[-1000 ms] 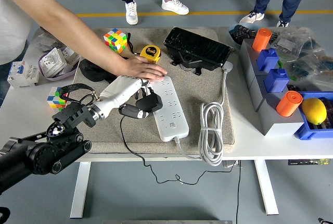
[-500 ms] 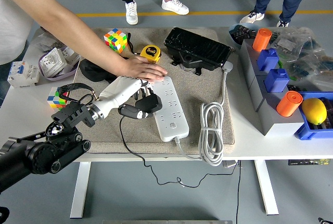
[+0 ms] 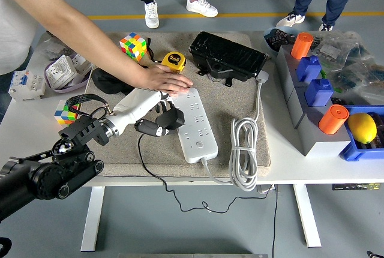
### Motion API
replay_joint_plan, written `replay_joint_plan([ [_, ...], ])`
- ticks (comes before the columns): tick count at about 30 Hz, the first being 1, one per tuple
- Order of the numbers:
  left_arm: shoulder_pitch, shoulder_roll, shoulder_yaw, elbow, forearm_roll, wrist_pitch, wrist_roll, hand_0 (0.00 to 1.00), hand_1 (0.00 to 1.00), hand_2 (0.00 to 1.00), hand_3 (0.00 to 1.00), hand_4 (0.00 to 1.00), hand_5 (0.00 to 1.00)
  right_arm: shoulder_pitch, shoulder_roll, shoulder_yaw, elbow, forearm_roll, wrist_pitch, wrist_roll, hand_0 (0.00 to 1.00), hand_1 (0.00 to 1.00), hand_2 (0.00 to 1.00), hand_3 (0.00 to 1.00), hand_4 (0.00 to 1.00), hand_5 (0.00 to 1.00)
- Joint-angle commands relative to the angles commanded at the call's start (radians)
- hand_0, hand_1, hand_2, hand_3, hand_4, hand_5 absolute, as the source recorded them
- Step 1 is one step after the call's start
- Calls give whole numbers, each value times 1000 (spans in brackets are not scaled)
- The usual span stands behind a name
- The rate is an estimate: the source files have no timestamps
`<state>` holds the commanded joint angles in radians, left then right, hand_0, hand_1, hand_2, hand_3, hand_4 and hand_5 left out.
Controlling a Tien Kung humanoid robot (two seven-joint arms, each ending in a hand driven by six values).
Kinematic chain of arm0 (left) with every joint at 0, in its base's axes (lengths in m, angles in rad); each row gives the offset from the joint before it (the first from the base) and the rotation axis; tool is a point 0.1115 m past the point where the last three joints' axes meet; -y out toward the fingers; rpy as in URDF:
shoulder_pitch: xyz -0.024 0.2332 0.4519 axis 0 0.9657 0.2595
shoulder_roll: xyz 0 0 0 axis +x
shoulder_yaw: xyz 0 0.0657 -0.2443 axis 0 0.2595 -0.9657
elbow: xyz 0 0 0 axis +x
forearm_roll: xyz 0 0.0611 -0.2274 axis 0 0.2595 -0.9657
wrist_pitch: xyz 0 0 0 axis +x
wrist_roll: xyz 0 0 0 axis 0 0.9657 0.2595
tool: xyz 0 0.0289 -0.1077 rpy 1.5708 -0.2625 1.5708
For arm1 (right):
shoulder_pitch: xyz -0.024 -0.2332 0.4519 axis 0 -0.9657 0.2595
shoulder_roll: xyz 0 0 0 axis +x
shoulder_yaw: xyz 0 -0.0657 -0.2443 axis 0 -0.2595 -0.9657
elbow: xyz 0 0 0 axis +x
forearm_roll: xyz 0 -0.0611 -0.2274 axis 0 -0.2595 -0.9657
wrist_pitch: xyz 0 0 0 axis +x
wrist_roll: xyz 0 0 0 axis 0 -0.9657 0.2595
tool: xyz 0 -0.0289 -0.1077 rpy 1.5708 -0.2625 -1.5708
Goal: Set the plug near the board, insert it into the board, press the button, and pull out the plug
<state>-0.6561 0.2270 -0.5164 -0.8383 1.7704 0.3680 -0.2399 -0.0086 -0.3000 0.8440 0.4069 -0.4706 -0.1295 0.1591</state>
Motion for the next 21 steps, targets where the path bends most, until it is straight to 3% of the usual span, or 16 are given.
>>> replay_joint_plan([
  [4, -1, 0, -5, -3, 16, -27, 25, 408, 501, 559, 585, 844, 20, 0, 0, 0, 0, 0, 0, 0, 599, 591, 547, 545, 778, 293],
  [10, 3, 1, -11, -11, 21, -31, 20, 418, 529, 572, 598, 856, 46, 0, 0, 0, 0, 0, 1, 1, 599, 591, 547, 545, 778, 293],
  [11, 3, 1, -14, -12, 23, -33, 21, 401, 532, 574, 606, 933, 121, 0, 0, 1, 0, 0, 1, 1, 597, 591, 547, 546, 777, 293],
  [16, 7, 4, -33, -24, 15, -39, 20, 401, 532, 574, 606, 933, 121, 1, 0, -2, 0, 1, 1, 2, 597, 591, 547, 546, 777, 293],
  [17, 7, 5, -37, -26, 15, -44, 23, 408, 565, 586, 692, 998, 325, 1, 0, -1, 0, 1, 1, 2, 601, 591, 547, 546, 777, 292],
  [21, 8, 8, -40, -35, 17, -66, 33, 408, 565, 586, 692, 998, 325, 2, 0, -1, 0, 1, 1, 2, 601, 591, 547, 546, 777, 292],
])
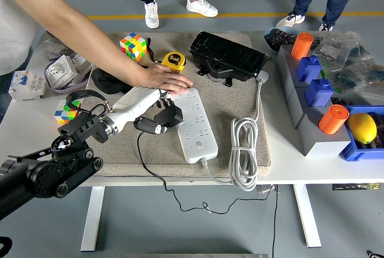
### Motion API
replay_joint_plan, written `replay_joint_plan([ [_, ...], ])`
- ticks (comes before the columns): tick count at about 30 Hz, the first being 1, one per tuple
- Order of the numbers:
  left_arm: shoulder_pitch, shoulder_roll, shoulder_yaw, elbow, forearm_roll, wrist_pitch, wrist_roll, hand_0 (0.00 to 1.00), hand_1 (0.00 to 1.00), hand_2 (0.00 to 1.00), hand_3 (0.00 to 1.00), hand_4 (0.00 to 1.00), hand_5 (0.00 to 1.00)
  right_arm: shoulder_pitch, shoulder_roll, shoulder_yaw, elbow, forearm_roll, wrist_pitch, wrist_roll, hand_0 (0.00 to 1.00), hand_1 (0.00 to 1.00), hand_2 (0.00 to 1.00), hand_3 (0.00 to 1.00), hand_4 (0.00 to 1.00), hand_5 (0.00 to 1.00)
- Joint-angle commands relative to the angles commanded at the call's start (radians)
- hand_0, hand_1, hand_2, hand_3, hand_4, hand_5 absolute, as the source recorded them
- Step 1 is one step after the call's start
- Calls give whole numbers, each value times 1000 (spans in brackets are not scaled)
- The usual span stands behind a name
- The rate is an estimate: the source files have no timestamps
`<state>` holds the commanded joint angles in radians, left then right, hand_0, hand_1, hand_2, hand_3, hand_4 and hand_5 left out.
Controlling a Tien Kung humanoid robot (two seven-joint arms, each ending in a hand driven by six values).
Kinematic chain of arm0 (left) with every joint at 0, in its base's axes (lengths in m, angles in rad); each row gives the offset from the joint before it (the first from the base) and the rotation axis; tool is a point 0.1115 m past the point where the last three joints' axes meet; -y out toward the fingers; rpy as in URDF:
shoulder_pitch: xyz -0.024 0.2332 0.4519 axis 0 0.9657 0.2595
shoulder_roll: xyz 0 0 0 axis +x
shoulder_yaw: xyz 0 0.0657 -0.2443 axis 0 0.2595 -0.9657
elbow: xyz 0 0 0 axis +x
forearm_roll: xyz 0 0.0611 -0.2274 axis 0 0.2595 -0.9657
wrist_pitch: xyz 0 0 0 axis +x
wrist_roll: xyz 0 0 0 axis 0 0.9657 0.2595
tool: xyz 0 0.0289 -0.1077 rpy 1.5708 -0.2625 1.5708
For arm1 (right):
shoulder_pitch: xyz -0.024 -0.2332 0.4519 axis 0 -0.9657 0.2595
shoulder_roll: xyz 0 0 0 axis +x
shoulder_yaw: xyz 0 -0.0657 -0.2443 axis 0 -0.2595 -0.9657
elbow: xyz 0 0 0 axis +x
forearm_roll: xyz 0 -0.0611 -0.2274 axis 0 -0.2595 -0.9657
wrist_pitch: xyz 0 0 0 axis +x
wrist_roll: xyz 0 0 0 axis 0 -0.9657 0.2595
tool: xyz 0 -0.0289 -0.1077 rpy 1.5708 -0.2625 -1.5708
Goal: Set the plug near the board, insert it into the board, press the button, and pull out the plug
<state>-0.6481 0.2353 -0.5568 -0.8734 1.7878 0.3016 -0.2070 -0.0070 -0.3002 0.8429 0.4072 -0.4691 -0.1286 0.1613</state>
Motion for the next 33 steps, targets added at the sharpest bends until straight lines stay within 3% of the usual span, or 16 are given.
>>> replay_joint_plan([
  [7, 6, 1, 13, -3, -8, -7, -20, 403, 560, 569, 671, 998, 345, 0, -2, -2, 1, 1, 0, 1, 600, 591, 547, 546, 777, 290],
  [8, 7, 1, 16, -3, -10, -4, -25, 386, 512, 539, 566, 994, 97, 0, -2, -2, 1, 0, 0, 1, 601, 591, 547, 546, 776, 287],
  [13, 10, 0, 25, -4, -21, 17, -53, 386, 512, 539, 566, 994, 97, -2, -3, -2, 4, -3, 0, 2, 601, 591, 547, 546, 776, 287],
  [14, 10, 0, 24, -4, -21, 19, -54, 398, 478, 494, 551, 910, 2, -2, -3, -3, 4, -3, 0, 2, 600, 591, 547, 545, 776, 285],
  [25, 6, -3, 23, -3, -19, 22, -45, 391, 470, 486, 549, 903, 2, -1, -3, 3, 6, -6, 0, 3, 601, 590, 547, 546, 776, 285],
  [26, 7, -3, 22, -3, -20, 20, -43, 388, 490, 524, 554, 985, 53, -2, -2, 3, 6, -6, 0, 3, 600, 590, 547, 546, 776, 284],
  [31, 8, -3, 15, -5, -18, -2, -28, 388, 490, 524, 554, 985, 53, -2, -2, 3, 6, -6, 0, 2, 600, 590, 547, 546, 776, 284],
  [32, 9, -3, 13, -5, -16, -8, -25, 387, 528, 546, 568, 998, 192, -2, -2, 3, 6, -7, 0, 2, 601, 590, 546, 546, 776, 284],
  [33, 9, -3, 11, -5, -14, -12, -22, 387, 528, 546, 568, 998, 192, -2, -2, 3, 6, -6, 1, 3, 601, 590, 546, 546, 776, 284],
])
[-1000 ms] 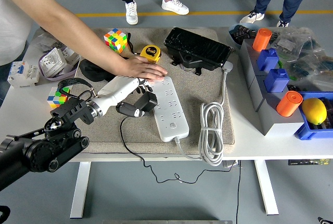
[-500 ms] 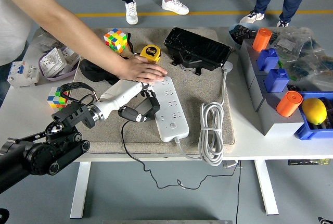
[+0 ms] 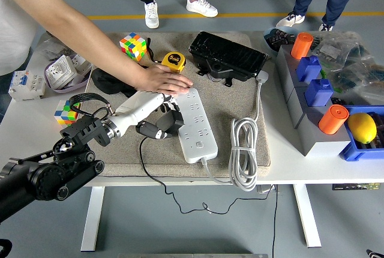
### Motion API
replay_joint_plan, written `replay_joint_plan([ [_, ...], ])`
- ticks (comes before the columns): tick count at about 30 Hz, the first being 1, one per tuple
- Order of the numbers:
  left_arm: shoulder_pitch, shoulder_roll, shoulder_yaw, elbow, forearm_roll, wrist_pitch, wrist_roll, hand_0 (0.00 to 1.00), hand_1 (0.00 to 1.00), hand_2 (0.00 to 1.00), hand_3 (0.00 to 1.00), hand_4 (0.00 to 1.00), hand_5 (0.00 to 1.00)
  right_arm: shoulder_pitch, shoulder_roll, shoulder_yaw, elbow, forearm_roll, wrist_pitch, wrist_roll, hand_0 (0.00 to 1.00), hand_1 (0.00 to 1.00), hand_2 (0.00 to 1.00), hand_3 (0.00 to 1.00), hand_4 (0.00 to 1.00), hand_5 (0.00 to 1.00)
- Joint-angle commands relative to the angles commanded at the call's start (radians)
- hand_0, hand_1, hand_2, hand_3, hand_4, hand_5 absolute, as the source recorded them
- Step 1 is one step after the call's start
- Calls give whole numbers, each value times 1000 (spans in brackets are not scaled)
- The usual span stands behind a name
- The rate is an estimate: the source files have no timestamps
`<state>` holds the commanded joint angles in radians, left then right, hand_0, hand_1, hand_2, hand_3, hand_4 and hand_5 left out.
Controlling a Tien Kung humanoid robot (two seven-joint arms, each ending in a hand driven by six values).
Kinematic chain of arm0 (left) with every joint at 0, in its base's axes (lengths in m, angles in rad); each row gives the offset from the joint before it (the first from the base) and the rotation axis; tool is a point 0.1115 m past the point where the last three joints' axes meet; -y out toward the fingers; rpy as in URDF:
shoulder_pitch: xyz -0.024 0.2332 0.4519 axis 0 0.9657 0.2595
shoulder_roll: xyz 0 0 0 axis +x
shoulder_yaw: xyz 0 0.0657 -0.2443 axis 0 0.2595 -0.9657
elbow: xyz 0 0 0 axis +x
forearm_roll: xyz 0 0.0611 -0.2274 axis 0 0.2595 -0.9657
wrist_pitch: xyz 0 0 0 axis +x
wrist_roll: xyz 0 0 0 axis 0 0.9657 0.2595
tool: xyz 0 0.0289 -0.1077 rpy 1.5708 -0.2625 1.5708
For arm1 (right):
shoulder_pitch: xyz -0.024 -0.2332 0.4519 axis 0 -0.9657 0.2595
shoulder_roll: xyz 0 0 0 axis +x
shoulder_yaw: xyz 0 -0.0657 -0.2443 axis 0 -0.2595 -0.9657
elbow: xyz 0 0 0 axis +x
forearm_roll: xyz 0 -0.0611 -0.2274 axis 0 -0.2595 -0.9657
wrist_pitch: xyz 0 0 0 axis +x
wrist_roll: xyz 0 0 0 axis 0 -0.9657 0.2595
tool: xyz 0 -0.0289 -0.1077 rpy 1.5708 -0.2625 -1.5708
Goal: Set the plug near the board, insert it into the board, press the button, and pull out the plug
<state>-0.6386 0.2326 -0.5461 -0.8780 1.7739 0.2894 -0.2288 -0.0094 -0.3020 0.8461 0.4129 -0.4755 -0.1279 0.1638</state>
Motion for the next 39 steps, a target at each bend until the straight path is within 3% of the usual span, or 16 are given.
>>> replay_joint_plan([
  [4, 0, 1, -7, -1, 1, -11, 2, 387, 528, 546, 568, 998, 192, 1, 0, 2, 0, 0, 1, 0, 601, 590, 546, 546, 776, 284],
  [5, -1, 1, -9, -2, 3, -14, 4, 493, 625, 637, 685, 998, 375, 1, 1, 2, 0, 0, 1, 0, 600, 591, 546, 546, 776, 284],
  [10, -1, 0, -14, -2, -2, -24, 3, 493, 625, 637, 685, 998, 375, 1, 1, 4, 0, 0, 2, 1, 600, 591, 546, 546, 776, 284],
  [11, -1, 0, -15, -2, -4, -25, 2, 531, 656, 699, 733, 998, 455, 1, 1, 4, 0, 0, 2, 1, 601, 590, 546, 546, 776, 282],
  [26, 15, 6, -50, -34, -12, -37, 6, 574, 691, 745, 772, 998, 510, 0, 2, 6, 0, 0, 5, 3, 602, 591, 547, 545, 776, 281],
  [28, 29, 14, -72, -65, -47, -33, -5, 574, 691, 745, 772, 998, 510, -1, 2, 7, 0, 0, 5, 3, 602, 591, 547, 545, 776, 281],
  [29, 35, 17, -81, -77, -56, -29, -11, 647, 741, 787, 807, 998, 784, -1, 2, 8, 0, 0, 5, 3, 602, 591, 546, 545, 776, 279],
  [34, 91, 35, -142, -175, -130, -8, -44, 647, 741, 787, 807, 998, 784, -2, 1, 8, 0, 0, 6, 5, 602, 591, 546, 545, 776, 279],
  [35, 109, 40, -153, -200, -148, 7, -55, 726, 796, 822, 813, 998, 857, -2, 1, 8, 0, -1, 6, 5, 602, 591, 547, 545, 776, 278],
  [39, 170, 55, -189, -287, -173, 51, -66, 726, 796, 822, 813, 998, 857, -3, 2, 9, 0, -2, 5, 8, 602, 591, 547, 545, 776, 278],
])
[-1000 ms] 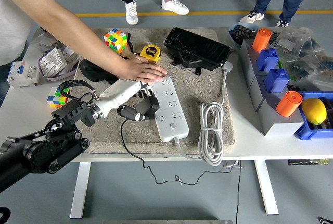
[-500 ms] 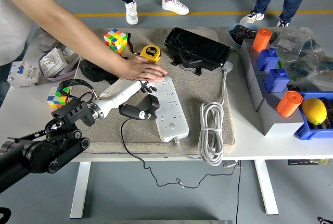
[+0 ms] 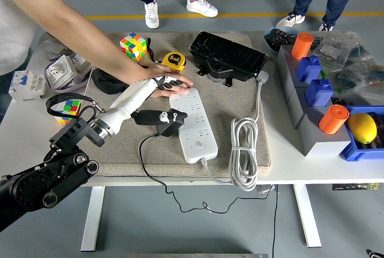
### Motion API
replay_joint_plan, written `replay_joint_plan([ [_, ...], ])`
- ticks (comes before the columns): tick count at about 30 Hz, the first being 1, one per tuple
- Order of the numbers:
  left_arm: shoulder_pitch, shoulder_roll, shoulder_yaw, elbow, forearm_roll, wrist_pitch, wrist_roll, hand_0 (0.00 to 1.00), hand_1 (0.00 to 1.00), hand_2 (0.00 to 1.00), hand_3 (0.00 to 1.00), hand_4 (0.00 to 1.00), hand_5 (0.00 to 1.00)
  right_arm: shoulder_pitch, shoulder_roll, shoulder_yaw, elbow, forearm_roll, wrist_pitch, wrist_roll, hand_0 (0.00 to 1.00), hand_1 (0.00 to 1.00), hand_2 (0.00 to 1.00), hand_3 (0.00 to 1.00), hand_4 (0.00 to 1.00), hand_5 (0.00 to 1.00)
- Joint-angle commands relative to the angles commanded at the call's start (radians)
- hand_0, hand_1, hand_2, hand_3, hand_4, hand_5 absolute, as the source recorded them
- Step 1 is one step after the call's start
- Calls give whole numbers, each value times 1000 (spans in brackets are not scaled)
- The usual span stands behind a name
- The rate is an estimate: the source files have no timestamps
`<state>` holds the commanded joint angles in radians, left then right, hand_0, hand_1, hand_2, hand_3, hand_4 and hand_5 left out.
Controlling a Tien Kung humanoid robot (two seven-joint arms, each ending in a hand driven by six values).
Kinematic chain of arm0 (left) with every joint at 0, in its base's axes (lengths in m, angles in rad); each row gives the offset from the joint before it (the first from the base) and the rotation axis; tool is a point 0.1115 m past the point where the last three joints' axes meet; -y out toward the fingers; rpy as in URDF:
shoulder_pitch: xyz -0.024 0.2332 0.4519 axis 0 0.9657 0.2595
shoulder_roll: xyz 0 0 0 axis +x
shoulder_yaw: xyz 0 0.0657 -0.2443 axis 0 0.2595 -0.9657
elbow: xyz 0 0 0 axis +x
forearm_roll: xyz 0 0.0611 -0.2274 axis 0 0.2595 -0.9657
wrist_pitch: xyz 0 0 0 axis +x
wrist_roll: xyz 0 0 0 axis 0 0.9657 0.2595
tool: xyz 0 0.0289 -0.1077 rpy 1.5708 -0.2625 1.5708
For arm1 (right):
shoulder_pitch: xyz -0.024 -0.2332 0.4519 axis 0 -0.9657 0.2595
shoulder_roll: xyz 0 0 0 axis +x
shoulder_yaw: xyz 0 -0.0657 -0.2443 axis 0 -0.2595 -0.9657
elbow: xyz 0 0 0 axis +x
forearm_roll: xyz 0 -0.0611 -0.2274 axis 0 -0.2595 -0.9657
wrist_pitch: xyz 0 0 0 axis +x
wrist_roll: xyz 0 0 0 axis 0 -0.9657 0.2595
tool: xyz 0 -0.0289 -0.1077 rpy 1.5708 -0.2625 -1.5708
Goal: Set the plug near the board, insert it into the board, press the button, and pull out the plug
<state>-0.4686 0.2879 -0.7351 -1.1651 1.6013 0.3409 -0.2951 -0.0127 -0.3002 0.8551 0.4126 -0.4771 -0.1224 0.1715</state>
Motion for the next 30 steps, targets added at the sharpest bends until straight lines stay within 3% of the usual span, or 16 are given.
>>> replay_joint_plan([
  [1, 18, 3, -9, -20, 3, 9, 6, 726, 796, 822, 813, 998, 857, -1, 0, 1, 0, 0, 0, 1, 602, 591, 547, 545, 776, 278],
  [2, 37, 7, -17, -38, 10, 19, 14, 786, 833, 844, 813, 929, 944, -1, 0, 0, 0, 0, -1, 2, 602, 591, 545, 545, 776, 276],
  [6, 102, 15, -29, -75, 59, 46, 56, 786, 833, 844, 813, 929, 944, -3, 1, 1, -1, 0, -1, 5, 602, 591, 545, 545, 776, 276],
  [7, 115, 16, -27, -78, 67, 49, 65, 786, 833, 844, 813, 929, 944, -3, 2, 2, -1, -1, -2, 6, 602, 591, 545, 545, 776, 276],
  [8, 127, 17, -25, -80, 79, 51, 74, 850, 881, 883, 858, 896, 980, -4, 3, 4, -1, -1, -2, 8, 603, 589, 546, 547, 778, 272],
  [11, 154, 15, -21, -74, 103, 51, 97, 850, 881, 883, 858, 896, 980, -4, 4, 5, -1, -1, -3, 11, 603, 589, 546, 547, 778, 272],
  [30, 176, 11, 22, -43, 161, 52, 119, 876, 895, 902, 865, 888, 998, -4, 2, 7, 5, -6, -5, 18, 602, 589, 546, 546, 778, 265],
])
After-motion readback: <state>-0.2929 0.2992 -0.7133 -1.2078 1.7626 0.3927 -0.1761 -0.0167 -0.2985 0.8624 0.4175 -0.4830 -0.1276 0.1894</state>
